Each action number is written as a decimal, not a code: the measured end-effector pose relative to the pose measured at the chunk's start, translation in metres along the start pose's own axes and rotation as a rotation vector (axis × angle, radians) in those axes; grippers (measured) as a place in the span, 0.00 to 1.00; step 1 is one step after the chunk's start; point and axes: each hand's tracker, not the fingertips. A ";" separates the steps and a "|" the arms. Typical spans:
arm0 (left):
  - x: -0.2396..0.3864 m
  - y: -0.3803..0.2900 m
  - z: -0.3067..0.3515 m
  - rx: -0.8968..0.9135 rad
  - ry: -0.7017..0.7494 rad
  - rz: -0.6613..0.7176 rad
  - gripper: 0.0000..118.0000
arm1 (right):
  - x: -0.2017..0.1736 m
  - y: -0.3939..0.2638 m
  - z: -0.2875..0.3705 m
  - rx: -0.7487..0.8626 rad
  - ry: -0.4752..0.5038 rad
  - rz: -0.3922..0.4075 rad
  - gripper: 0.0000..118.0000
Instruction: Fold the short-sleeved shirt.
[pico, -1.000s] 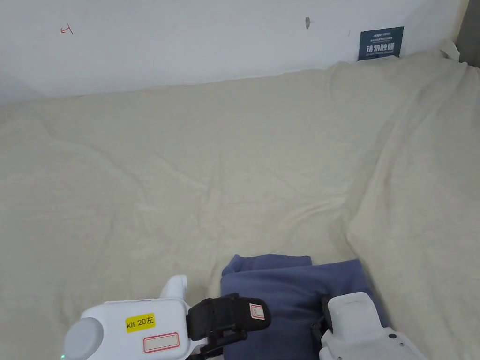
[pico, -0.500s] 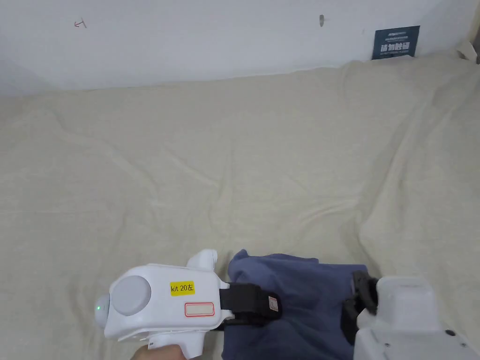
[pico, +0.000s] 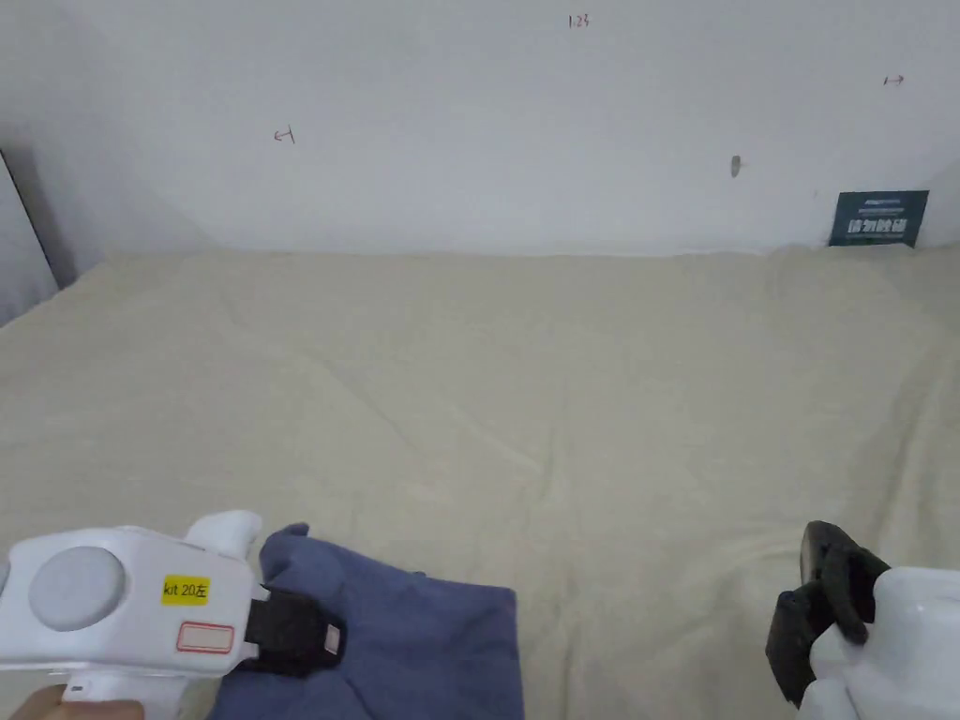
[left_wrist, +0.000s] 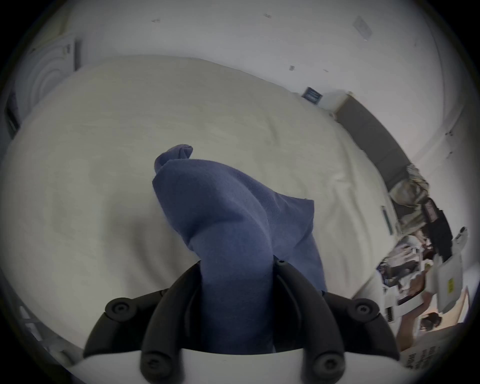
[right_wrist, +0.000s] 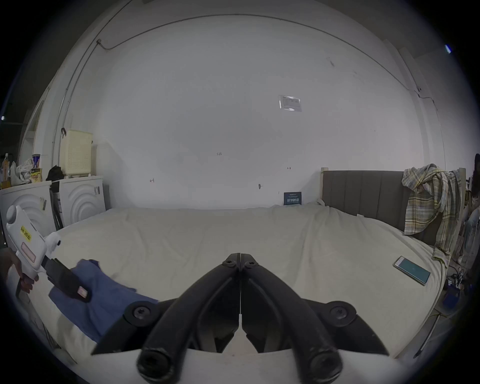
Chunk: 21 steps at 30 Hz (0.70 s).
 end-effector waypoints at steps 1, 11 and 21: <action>-0.015 0.004 0.006 0.003 0.044 -0.014 0.25 | -0.004 0.003 -0.004 0.008 0.006 -0.023 0.00; -0.180 0.054 0.030 -0.034 0.684 -0.057 0.25 | -0.020 0.012 -0.033 -0.031 -0.035 -0.026 0.00; -0.242 0.066 0.056 -0.024 0.913 0.082 0.34 | -0.018 0.006 -0.046 -0.125 -0.056 -0.022 0.00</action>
